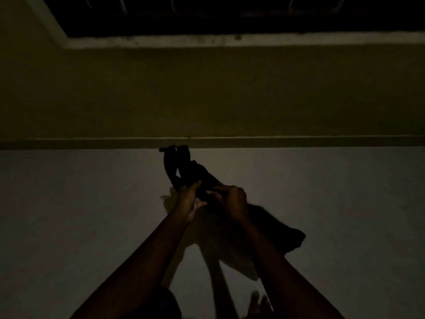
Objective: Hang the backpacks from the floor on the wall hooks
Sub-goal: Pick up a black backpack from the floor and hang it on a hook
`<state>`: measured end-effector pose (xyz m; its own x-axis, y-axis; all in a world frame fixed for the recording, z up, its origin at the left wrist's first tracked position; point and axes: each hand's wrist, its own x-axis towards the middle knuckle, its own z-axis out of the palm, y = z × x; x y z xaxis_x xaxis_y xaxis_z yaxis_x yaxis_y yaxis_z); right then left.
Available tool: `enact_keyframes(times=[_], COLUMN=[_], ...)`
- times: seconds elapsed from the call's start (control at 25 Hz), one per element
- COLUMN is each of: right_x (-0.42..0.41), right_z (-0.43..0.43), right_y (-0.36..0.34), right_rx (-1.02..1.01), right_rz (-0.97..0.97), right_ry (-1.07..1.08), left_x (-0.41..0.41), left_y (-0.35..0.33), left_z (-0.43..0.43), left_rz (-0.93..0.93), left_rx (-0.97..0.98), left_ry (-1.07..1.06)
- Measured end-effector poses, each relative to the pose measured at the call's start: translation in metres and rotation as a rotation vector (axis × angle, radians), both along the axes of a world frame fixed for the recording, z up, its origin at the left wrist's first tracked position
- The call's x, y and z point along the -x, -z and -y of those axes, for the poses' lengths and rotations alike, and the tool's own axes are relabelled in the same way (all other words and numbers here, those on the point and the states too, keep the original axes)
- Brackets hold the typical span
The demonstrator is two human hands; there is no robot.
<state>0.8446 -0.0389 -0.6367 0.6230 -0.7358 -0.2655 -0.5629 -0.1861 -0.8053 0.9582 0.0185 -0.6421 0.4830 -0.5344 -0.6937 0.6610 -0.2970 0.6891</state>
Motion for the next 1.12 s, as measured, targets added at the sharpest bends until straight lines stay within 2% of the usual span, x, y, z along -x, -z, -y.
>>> enact_keyframes(times=[0.12, 0.24, 0.36, 0.48, 0.56, 0.64, 0.72, 0.76, 0.88, 0.92, 1.04, 1.12], right_x=[0.006, 0.011, 0.008, -0.013, -0.028, -0.037, -0.041, -0.041, -0.039, -0.039, -0.036, -0.032], right_z=[-0.032, -0.068, -0.093, -0.115, -0.124, -0.134, -0.150, -0.155, -0.170, -0.172, -0.171, -0.158], right_y=[-0.135, -0.243, -0.327, -0.398, -0.425, -0.436, -0.440, -0.438, -0.436, -0.434, -0.435, -0.439], right_rx=[-0.172, -0.294, -0.390, -0.629, -0.722, -0.688, -0.590, -0.576, -0.571, -0.541, -0.510, -0.443], right_rz=[0.059, 0.095, 0.153, 0.190, 0.229, 0.255, 0.271, 0.295, 0.352, 0.354, 0.326, 0.270], right_ry=[0.004, -0.034, 0.038, 0.092, 0.156, 0.236, 0.275, 0.265, 0.100, 0.022, -0.155, -0.222], left_x=[0.003, 0.007, 0.005, -0.003, -0.012, -0.021, -0.028, -0.028, -0.020, -0.018, -0.015, -0.012], left_y=[-0.138, -0.253, -0.341, -0.398, -0.415, -0.428, -0.436, -0.438, -0.446, -0.445, -0.438, -0.434], left_z=[-0.048, -0.101, -0.145, -0.181, -0.194, -0.205, -0.219, -0.222, -0.227, -0.226, -0.222, -0.219], left_rz=[-0.037, 0.007, 0.210, 0.394, 0.543, 0.668, 0.666, 0.603, 0.391, 0.373, 0.532, 0.558], left_rx=[0.058, 0.032, 0.007, 0.040, 0.019, 0.011, 0.073, 0.137, 0.203, 0.195, 0.043, -0.012], left_ry=[-0.041, 0.067, 0.239, 0.363, 0.470, 0.534, 0.548, 0.526, 0.327, 0.248, 0.064, -0.047])
